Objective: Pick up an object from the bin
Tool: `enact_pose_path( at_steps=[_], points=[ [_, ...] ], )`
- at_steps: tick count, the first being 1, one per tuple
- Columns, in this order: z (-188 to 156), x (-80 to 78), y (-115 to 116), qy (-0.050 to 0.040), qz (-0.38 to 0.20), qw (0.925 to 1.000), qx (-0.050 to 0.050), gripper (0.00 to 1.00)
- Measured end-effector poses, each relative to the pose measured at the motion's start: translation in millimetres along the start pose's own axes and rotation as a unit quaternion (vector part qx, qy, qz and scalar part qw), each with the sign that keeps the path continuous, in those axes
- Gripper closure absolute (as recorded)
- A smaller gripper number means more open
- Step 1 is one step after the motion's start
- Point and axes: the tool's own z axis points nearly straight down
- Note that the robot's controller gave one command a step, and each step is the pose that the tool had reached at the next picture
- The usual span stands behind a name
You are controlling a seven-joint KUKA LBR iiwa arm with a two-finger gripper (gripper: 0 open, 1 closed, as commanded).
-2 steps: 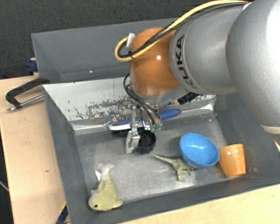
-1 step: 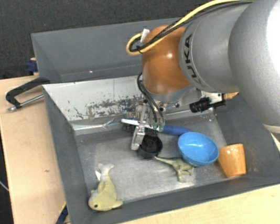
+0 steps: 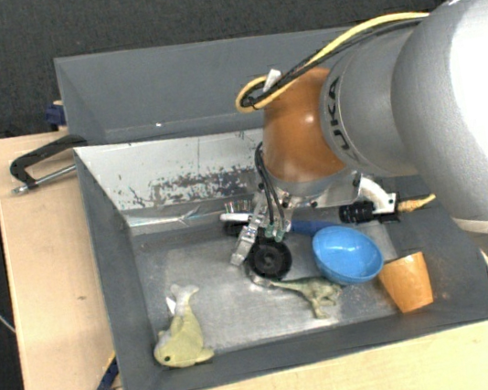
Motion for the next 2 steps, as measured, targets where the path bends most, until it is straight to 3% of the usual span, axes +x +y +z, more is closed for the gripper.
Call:
enact_pose_path(
  at_steps=[1, 2],
  points=[
    [3.5, 16.2, -25.7, 0.0037, 0.175, 0.9845, 0.009, 0.00],
    [2.2, 17.0, -24.7, 0.0057, 0.175, 0.9845, 0.009, 1.00]
  ],
)
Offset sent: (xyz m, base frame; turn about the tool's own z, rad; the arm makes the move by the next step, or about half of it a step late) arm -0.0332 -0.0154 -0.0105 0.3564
